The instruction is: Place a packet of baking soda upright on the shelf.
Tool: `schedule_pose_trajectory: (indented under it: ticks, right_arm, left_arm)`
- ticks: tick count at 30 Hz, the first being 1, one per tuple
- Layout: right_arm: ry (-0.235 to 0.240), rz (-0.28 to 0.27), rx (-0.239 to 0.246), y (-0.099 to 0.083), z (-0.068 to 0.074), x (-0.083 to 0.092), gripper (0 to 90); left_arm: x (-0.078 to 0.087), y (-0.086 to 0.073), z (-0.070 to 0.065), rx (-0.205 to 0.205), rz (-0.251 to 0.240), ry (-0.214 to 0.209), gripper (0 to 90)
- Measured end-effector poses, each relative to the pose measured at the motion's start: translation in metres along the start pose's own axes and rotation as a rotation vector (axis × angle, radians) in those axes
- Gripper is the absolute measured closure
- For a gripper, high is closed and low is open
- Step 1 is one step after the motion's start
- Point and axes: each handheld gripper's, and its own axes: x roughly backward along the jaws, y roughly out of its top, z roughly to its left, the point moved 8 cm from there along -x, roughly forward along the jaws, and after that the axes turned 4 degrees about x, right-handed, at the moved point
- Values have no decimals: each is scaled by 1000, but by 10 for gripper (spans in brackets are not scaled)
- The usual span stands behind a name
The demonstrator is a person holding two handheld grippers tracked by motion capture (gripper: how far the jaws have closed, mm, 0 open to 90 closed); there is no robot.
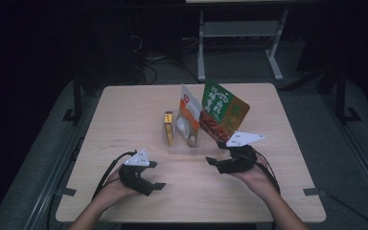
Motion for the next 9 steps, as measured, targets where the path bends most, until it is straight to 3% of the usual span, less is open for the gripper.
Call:
schedule_pose_trajectory:
  ticks: [5, 9]
  right_arm:
    - [31, 39, 11, -16, 3, 1, 291]
    - [45, 39, 14, -15, 6, -1, 286]
  left_arm:
    - [-1, 0, -1, -2, -1, -5, 139]
    - [-1, 0, -2, -10, 3, -7, 139]
